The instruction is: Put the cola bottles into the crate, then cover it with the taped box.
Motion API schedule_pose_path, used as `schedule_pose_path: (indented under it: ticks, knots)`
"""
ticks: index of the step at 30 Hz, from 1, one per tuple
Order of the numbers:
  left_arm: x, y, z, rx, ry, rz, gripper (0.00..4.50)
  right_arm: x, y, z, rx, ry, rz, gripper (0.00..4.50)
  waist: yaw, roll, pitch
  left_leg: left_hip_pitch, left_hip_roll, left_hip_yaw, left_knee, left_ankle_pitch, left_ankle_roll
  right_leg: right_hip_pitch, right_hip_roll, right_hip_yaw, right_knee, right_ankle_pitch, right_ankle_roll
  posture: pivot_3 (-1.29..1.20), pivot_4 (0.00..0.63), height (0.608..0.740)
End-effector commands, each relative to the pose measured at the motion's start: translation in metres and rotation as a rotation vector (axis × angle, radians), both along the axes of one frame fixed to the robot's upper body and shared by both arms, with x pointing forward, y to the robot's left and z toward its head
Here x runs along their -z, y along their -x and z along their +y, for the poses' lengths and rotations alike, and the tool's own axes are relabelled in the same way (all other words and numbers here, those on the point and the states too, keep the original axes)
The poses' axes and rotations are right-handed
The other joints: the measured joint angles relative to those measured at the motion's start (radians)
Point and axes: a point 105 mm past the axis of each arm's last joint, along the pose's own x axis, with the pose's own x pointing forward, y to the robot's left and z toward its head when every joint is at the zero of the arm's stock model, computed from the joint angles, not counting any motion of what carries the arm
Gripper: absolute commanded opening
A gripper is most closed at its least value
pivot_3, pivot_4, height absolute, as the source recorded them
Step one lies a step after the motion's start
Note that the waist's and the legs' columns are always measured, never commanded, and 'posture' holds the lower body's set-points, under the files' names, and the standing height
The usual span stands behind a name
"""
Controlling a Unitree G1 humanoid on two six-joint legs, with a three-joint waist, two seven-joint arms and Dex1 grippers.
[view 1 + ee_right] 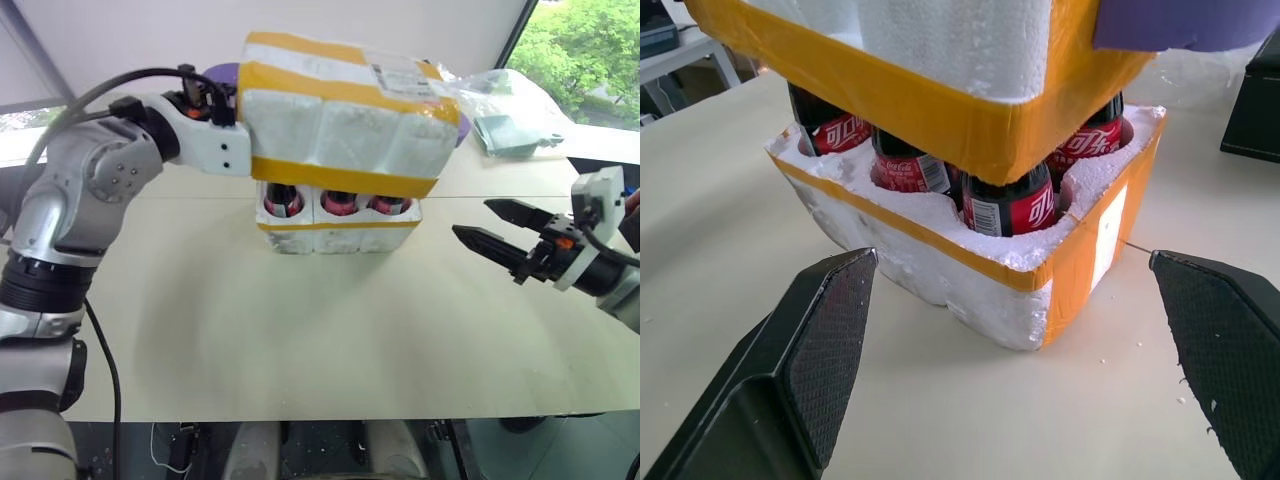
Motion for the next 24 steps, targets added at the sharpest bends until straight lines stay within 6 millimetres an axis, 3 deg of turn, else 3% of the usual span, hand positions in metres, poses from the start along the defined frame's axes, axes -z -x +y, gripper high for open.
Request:
schedule_pose_path:
  ticks: [1,8,16,24]
  knots:
    - [-0.002,0.007,0.000,-0.005,-0.015,-0.045,0.49,-0.014,0.004,-0.003,0.005,0.014,-0.058,4.50,-0.001,0.000,0.000,0.000,0.000,0.000,0.000,0.000,0.000,0.000,0.000,0.000,0.000,0.000,0.000,0.00,0.150,0.739]
    - [0.026,0.007,-0.004,-0.009,-0.078,-0.031,0.49,-0.014,0.004,-0.002,0.006,0.012,-0.059,4.50,0.001,0.000,0.000,0.000,0.000,0.000,0.000,0.000,0.000,0.000,0.000,0.000,0.000,0.000,0.000,0.00,0.150,0.739]
    - [0.036,0.000,0.000,-0.017,-0.027,0.000,4.45,-0.014,0.003,-0.001,0.007,0.003,-0.062,4.50,0.000,0.000,0.000,0.000,0.000,0.000,0.000,0.000,0.000,0.000,0.000,0.000,0.000,0.000,0.000,0.00,0.150,0.739]
    - [0.047,0.018,0.008,0.130,0.275,0.305,4.45,-0.011,0.004,-0.003,0.010,-0.002,-0.054,4.50,-0.001,0.000,0.000,0.000,0.000,0.000,0.000,0.000,0.000,0.000,0.000,0.000,0.000,0.000,0.000,0.00,0.150,0.739]
